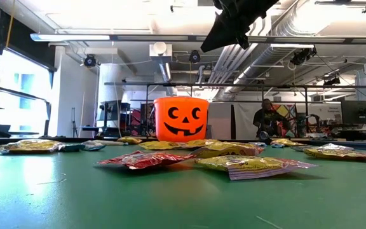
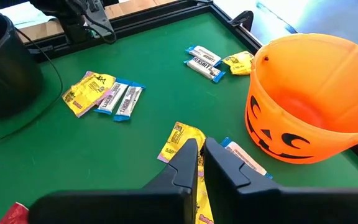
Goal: Sort candy by brand, put in halloween buckets
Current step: Put the red candy into the black bucket
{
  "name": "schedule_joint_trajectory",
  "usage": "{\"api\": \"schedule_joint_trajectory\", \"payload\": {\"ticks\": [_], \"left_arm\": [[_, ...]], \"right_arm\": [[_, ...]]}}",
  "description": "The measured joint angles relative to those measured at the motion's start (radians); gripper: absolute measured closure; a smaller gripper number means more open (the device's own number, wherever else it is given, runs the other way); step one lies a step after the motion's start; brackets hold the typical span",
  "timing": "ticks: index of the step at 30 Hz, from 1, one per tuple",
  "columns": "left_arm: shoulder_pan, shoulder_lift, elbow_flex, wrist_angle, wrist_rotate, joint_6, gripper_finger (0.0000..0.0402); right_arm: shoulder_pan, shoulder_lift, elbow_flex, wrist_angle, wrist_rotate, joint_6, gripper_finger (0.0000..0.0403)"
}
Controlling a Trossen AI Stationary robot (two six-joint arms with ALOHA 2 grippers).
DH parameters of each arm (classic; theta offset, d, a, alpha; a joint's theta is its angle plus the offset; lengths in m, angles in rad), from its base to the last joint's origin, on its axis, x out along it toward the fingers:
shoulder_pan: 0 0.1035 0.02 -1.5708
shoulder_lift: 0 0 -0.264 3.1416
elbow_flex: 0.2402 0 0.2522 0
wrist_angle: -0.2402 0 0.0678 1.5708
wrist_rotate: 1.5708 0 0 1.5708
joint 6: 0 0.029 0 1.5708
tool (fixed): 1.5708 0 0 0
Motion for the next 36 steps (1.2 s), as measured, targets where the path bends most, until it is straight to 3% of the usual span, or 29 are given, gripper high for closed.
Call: {"api": "schedule_joint_trajectory", "payload": {"ticks": [14,24,31,36], "left_arm": [[-0.2,0.0,-0.028,-0.028,-0.022,-0.196,0.0397],[-0.247,0.001,-0.115,0.041,-0.009,-0.199,0.04],[-0.273,0.035,-0.154,0.108,0.085,-0.186,0.0401],[-0.285,0.103,-0.169,0.096,0.044,-0.137,0.0401]], "right_arm": [[0.0,0.0,0.0,0.0,0.016,0.0,0.0387],[0.001,0.0,0.0,-0.001,0.019,0.0,0.0387],[0.001,0.006,0.0,-0.001,0.021,0.01,0.0387],[0.001,0.006,0.0,-0.001,0.026,0.009,0.0387]]}}
